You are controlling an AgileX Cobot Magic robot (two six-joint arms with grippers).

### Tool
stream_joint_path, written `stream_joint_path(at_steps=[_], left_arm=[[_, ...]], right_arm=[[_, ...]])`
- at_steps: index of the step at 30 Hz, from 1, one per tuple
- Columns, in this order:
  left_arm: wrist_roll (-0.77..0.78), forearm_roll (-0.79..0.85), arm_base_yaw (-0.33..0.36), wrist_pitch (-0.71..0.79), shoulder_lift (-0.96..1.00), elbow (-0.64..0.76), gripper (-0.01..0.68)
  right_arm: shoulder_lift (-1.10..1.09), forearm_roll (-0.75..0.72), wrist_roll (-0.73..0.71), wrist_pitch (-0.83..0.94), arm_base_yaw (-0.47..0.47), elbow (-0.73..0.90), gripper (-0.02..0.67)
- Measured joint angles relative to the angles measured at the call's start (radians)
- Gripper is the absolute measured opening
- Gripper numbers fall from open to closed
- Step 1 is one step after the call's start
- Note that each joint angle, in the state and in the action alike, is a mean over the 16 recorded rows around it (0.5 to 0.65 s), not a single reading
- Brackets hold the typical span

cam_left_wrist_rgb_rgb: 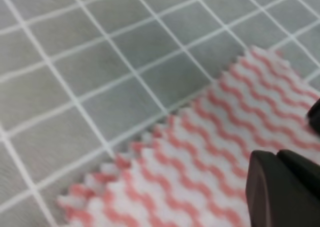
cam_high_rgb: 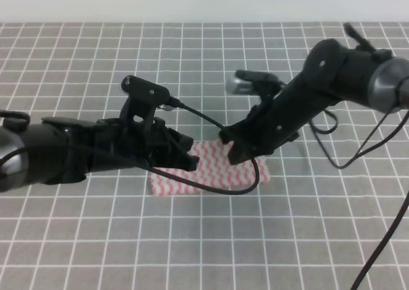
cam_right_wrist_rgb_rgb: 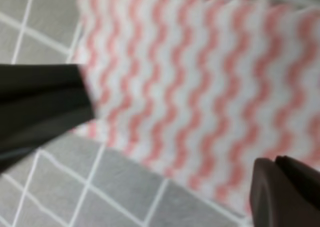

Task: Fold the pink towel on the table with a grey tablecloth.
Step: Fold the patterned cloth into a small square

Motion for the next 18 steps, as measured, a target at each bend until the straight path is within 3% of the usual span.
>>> stream_joint_path(at_steps=[10, 18], left_arm=[[-0.290, 0.285, 0.000, 0.068, 0.025, 0.004, 0.000], [-0.392, 0.419, 0.001, 0.069, 0.066, 0.006, 0.000]], right_arm=[[-0.004, -0.018, -0.002, 0.029, 0.050, 0.002, -0.015], [-0.001, -0.047, 0.000, 0.054, 0.050, 0.002, -0.015]])
